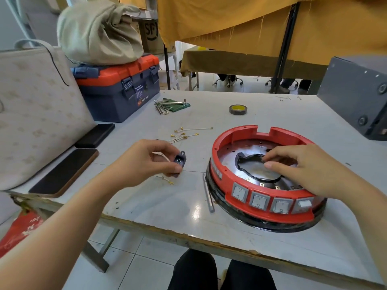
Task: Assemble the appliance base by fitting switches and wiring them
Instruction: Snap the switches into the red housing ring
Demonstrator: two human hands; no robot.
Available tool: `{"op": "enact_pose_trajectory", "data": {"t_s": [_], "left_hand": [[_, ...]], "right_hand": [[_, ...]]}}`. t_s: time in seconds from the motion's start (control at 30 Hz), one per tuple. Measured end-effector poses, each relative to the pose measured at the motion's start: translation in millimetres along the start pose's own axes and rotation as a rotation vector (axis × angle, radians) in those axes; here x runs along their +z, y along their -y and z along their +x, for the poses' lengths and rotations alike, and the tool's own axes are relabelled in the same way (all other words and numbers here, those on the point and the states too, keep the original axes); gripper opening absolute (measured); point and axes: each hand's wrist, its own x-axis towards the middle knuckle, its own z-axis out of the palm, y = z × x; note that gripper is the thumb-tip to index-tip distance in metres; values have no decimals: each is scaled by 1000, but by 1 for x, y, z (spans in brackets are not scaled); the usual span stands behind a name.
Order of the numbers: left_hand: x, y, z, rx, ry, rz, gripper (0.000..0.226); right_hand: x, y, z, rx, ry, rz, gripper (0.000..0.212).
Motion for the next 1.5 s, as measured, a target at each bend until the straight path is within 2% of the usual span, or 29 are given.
{"op": "enact_pose_trajectory", "data": {"t_s": [0.07, 0.13, 0.33, 0.47, 0.6, 0.73, 0.83, 0.93, 1.1, 1.33, 1.5], "left_hand": [[6, -5, 5, 22, 0, -256, 33], [14, -11, 13, 74, 9, -338, 34], [38, -35, 41, 203, 109, -224, 36], [56, -54, 60, 232, 189, -121, 28], [75, -66, 80, 207, 199, -244, 25], [92, -74, 101, 150, 184, -329, 28], [101, -81, 116, 148, 147, -329, 24], [104, -83, 130, 166, 113, -263, 26], [98, -81, 151, 206, 150, -148, 10], [97, -73, 174, 194, 185, -59, 18], [98, -63, 186, 157, 205, -90, 18]], "right_hand": [[-1, 0, 0, -12, 2, 15, 10], [-2, 1, -1, -19, 5, 27, 10], [-7, 1, -1, -18, -18, 160, 14], [-17, 2, 5, -43, -56, 363, 29], [-25, 5, 17, -125, -103, 518, 41], [-29, 0, 33, -115, -218, 539, 26], [-32, -6, 45, -57, -201, 679, 10], [-32, -14, 56, 26, -195, 804, 4], [-38, -26, 70, 136, -201, 830, 9], [-39, -44, 87, 195, -126, 696, 18], [-37, -55, 96, 195, -109, 612, 14]]}}
